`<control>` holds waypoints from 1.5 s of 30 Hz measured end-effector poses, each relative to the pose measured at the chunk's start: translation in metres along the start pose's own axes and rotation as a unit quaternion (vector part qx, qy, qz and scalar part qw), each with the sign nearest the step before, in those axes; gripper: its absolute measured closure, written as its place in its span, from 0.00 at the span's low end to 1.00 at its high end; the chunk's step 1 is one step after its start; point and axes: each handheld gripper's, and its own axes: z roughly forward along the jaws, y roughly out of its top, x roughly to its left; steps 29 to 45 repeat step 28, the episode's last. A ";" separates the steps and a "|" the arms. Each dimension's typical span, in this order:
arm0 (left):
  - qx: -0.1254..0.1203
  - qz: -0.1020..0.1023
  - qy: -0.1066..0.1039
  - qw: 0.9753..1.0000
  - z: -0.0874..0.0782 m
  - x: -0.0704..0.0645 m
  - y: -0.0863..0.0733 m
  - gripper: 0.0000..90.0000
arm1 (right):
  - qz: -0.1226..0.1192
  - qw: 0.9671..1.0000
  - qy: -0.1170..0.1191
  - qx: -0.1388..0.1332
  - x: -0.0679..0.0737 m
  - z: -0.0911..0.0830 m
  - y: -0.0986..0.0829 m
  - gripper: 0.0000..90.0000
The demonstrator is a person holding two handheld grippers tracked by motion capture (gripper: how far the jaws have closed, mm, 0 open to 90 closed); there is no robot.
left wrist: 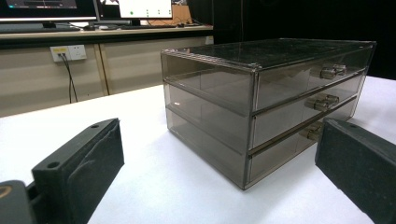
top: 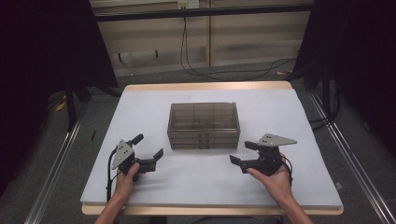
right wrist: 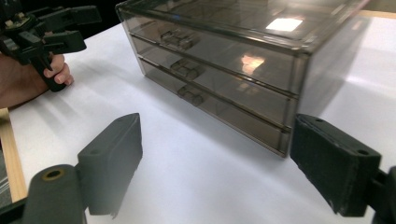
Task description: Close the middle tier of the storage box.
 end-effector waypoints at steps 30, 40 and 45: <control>0.000 0.000 0.001 1.000 0.000 0.000 0.000 0.01 | 0.039 0.996 -0.086 -0.001 -0.039 -0.063 -0.041 0.10; 0.000 0.000 0.001 1.000 0.000 0.000 0.000 0.01 | 0.039 0.996 -0.086 -0.001 -0.039 -0.063 -0.041 0.10; 0.000 0.000 0.001 1.000 0.000 0.000 0.000 0.01 | 0.039 0.996 -0.086 -0.001 -0.039 -0.063 -0.041 0.10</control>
